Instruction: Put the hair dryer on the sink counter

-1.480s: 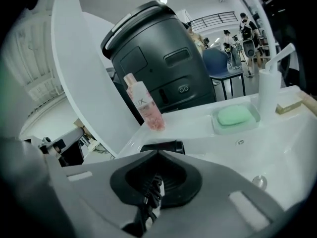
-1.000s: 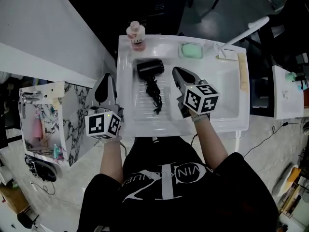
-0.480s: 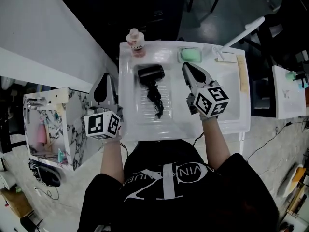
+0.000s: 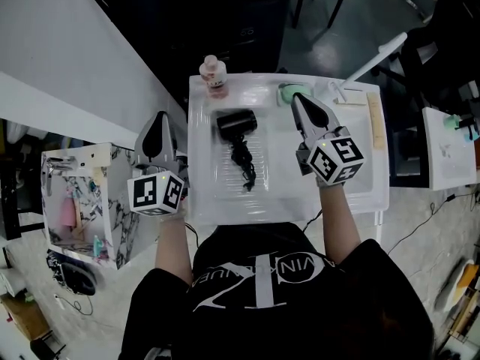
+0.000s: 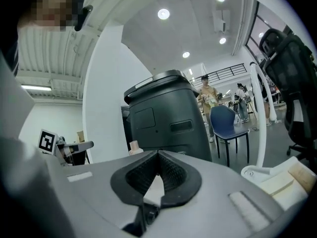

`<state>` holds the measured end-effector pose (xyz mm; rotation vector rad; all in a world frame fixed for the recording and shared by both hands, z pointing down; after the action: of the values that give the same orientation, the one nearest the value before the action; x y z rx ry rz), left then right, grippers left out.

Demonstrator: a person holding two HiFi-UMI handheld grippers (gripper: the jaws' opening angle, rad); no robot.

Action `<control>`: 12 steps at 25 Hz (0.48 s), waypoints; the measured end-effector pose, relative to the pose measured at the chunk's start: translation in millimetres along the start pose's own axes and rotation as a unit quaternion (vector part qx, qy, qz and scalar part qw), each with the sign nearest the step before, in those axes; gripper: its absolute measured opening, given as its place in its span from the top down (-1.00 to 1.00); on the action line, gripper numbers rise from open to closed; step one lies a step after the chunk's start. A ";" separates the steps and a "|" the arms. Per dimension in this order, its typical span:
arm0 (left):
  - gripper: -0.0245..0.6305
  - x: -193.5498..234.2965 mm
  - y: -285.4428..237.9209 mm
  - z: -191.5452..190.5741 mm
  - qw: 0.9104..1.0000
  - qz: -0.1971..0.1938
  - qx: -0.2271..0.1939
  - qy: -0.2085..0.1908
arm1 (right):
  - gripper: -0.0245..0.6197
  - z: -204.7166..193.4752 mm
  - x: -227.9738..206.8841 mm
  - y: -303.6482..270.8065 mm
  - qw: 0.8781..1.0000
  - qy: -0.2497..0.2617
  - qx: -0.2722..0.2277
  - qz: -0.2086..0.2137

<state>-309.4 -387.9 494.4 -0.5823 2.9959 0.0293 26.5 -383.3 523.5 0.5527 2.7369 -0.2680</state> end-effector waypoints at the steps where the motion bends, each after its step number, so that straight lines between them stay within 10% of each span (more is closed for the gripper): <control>1: 0.93 0.7 -0.5 2.9 1.000 0.000 -0.003 -0.001 | 0.91 3.4 0.8 -0.1 1.000 0.004 -0.005 0.001; 12: 0.93 12.9 2.8 20.8 1.000 0.014 -0.015 -0.012 | 0.91 29.9 6.7 5.6 0.999 0.024 -0.038 0.006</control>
<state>-320.6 -389.4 472.5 -0.5386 2.9860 0.0830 31.5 -383.2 492.7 0.5622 2.7753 -0.1485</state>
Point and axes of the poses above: the fingertips, and each gripper's own axes: y backward along the fingers, x to its left, z out of its top, the point moved 7 cm from there along y, backward along the fingers, and after that the axes turned 8 degrees about -y, right-handed, at the moved point
